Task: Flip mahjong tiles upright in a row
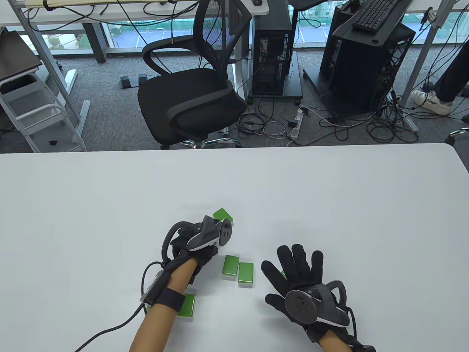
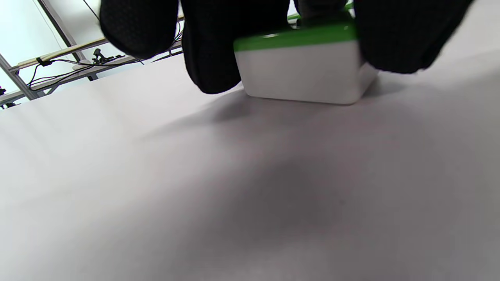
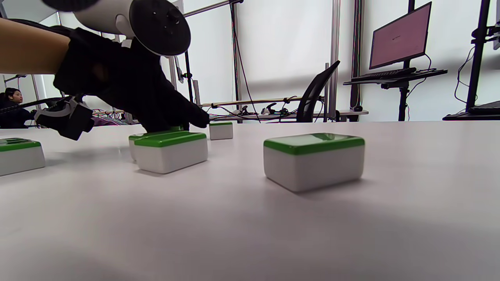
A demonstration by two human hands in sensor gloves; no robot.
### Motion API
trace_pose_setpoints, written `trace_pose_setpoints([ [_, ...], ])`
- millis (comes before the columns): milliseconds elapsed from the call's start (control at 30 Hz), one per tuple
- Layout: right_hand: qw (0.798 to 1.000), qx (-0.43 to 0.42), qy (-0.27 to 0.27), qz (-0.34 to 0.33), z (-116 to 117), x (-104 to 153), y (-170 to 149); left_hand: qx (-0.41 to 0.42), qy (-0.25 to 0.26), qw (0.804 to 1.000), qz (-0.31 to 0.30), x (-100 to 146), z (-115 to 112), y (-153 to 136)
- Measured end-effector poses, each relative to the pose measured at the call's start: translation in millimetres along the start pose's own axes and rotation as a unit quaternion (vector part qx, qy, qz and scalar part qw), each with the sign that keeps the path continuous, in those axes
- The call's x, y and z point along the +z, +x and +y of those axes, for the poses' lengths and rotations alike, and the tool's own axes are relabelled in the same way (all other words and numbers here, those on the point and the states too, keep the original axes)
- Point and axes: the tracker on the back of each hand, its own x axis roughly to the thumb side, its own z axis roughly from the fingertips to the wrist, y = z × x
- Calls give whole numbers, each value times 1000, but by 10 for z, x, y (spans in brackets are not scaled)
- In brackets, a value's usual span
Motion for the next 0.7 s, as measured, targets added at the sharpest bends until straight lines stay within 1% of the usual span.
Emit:
trace_pose_setpoints([
  [67, 1000, -1, -1, 0, 2, 0, -1, 7, 13, 1000, -18, 80, 23, -28],
  [200, 1000, 1, 1, 0, 8, -2, 0, 49, 37, 995, -78, 324, 66, -117],
  [333, 1000, 5, 3, 2, 4, 1, -3, 45, 67, 985, -151, 718, 71, -149],
  [467, 1000, 7, 5, 4, 9, 0, -8, 47, 69, 976, -201, 1012, 4, -128],
  [533, 1000, 9, 7, 5, 15, -1, -10, 37, 65, 972, -221, 1115, -34, -100],
  [700, 1000, 13, 11, 6, 21, 0, -6, 20, 61, 964, -256, 1262, -138, -39],
])
